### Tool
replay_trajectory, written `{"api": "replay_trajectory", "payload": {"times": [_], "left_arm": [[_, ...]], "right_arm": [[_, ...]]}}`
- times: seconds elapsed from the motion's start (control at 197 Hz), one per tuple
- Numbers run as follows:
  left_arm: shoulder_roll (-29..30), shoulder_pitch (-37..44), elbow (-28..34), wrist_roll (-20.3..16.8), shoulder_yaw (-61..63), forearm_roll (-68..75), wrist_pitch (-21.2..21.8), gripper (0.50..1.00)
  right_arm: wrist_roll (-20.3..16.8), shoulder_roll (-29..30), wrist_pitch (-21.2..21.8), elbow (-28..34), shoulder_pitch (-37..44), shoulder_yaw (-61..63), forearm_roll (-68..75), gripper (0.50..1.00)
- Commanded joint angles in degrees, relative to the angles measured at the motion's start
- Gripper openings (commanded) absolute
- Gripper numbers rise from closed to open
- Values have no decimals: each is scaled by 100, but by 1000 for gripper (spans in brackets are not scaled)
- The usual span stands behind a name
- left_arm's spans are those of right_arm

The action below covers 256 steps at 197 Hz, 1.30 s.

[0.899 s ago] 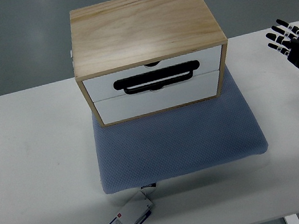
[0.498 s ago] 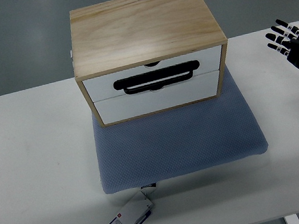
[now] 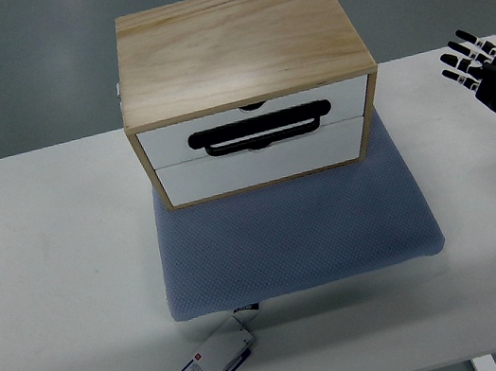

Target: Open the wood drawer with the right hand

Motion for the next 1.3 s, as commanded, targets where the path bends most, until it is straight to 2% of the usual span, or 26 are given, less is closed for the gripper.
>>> {"api": "replay_trajectory", "payload": {"times": [0.0, 0.904, 0.991, 1.108, 1.164, 1.169, 1.296], "left_arm": [[0, 0, 0, -1, 0, 2, -1, 1000], [0, 0, 0, -1, 0, 2, -1, 1000], [0, 0, 0, -1, 0, 2, -1, 1000], [0, 0, 0, -1, 0, 2, -1, 1000], [0, 0, 0, -1, 0, 2, -1, 1000], [0, 0, 0, -1, 0, 2, -1, 1000], [0, 0, 0, -1, 0, 2, -1, 1000]], "right_arm": [[0, 9, 1, -3, -8, -11, 0, 932], [9, -343, -17, 76, 79, -99, 18, 932], [26, -721, -26, 208, 106, -433, 62, 932], [264, -1274, -34, 463, 387, -907, 141, 930], [264, -1275, -34, 463, 387, -907, 141, 930], [299, -1570, 9, 620, 535, -1299, 193, 930], [290, -2417, 10, 1025, 1098, -2120, 211, 930]]}}
